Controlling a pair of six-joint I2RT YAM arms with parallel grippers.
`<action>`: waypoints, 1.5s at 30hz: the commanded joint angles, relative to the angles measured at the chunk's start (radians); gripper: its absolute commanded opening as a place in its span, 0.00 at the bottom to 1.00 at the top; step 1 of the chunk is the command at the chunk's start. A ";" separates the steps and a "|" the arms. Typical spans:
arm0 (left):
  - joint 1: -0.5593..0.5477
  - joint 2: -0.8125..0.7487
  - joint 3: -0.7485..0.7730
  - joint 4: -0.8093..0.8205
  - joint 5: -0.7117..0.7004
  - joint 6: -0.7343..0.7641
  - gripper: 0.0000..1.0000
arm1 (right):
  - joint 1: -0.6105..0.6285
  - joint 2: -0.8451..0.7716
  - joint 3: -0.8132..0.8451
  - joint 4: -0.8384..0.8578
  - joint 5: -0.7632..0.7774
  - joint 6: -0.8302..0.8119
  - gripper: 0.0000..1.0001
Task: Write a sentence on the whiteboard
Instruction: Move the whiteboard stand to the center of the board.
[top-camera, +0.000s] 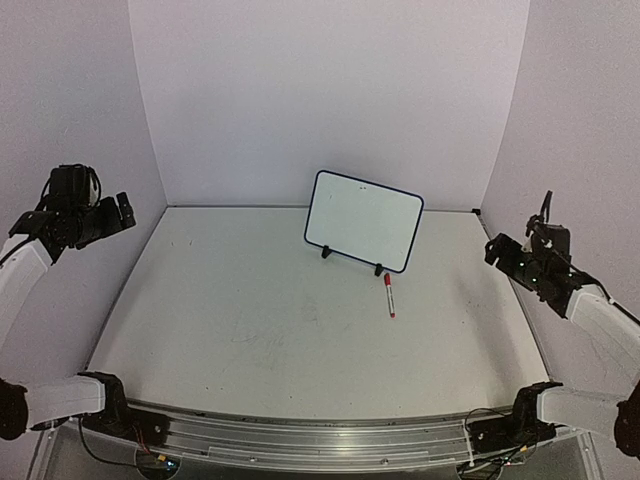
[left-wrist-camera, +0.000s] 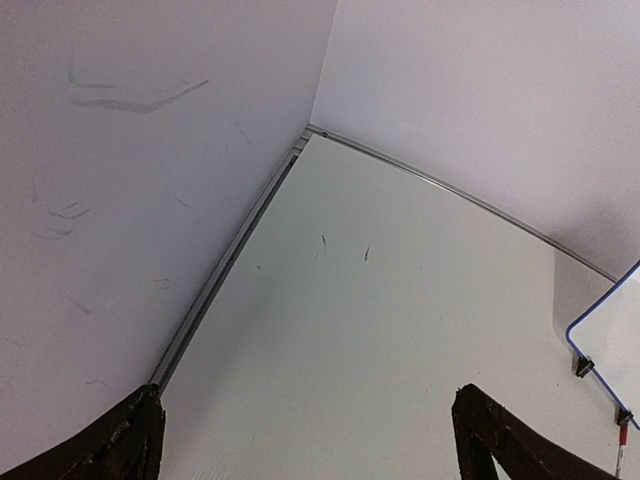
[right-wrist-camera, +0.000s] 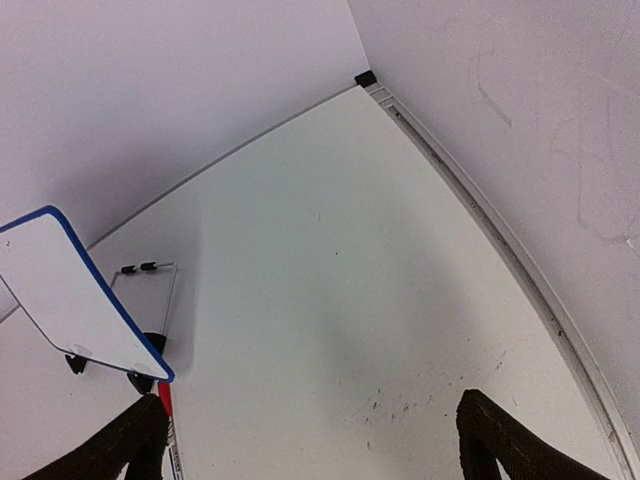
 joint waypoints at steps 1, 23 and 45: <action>0.004 0.052 0.137 -0.086 0.017 0.103 0.99 | 0.051 0.073 0.104 -0.086 -0.045 0.078 0.93; 0.004 -0.009 -0.069 0.094 0.170 0.217 0.99 | 0.665 1.059 0.797 -0.162 0.387 0.239 0.69; 0.004 0.021 -0.069 0.093 0.199 0.207 0.99 | 0.627 1.361 1.050 -0.313 0.559 0.314 0.48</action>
